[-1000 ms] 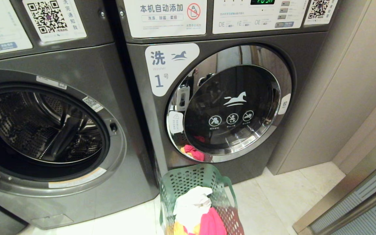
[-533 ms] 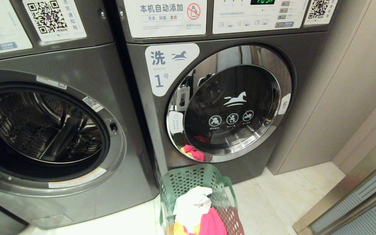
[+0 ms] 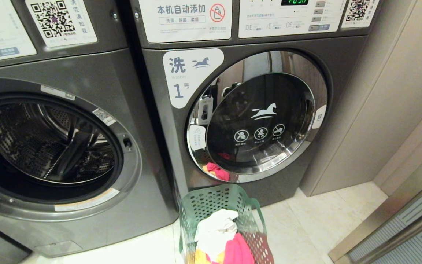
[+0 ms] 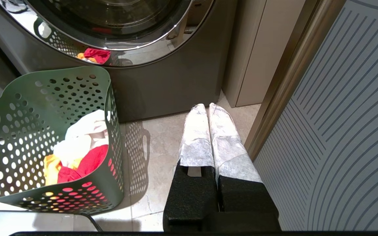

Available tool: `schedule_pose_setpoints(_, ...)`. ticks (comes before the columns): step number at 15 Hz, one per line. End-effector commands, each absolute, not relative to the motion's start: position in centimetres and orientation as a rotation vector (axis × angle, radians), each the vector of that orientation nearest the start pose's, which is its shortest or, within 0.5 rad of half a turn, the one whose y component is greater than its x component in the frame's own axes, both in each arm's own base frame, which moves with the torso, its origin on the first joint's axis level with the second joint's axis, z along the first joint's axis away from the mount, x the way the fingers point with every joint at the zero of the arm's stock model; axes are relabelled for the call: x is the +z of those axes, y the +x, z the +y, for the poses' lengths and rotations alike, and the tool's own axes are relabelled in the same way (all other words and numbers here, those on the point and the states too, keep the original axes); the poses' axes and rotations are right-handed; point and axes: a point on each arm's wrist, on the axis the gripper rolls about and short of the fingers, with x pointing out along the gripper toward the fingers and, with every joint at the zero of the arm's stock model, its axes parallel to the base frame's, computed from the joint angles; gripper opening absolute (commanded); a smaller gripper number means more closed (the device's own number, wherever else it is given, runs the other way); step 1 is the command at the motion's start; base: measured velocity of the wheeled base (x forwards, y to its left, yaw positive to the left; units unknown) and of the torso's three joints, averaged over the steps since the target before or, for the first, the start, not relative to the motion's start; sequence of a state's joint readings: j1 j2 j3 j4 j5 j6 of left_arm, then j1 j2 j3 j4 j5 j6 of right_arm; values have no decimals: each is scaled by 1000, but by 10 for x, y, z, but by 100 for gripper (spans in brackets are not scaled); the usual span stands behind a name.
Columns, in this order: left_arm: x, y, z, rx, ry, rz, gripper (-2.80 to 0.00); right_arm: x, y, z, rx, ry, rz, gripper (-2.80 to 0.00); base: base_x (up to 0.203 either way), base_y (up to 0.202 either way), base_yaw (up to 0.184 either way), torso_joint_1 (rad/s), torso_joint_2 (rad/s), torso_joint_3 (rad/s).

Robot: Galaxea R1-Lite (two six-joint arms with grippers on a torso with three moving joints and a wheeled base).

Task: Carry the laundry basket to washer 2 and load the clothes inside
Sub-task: Place the clothes into the washing machine

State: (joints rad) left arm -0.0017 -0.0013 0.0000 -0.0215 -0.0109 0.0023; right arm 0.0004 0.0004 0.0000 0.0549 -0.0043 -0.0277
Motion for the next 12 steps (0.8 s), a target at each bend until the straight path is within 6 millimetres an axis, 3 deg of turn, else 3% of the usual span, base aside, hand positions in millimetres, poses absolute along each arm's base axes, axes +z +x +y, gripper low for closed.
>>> schedule_pose_setpoints(1, 76, -22, 0, -12, 1, -14, -280, 69, -23, 0, -3, -23, 58, -280, 0, 0, 0, 0, 0, 0)
schedule_pose_setpoints(12, 76, -22, 0, -9, -23, -17, -280, 70, -23, 0, -11, 18, 55, -280, 0, 9, 0, 0, 0, 0)
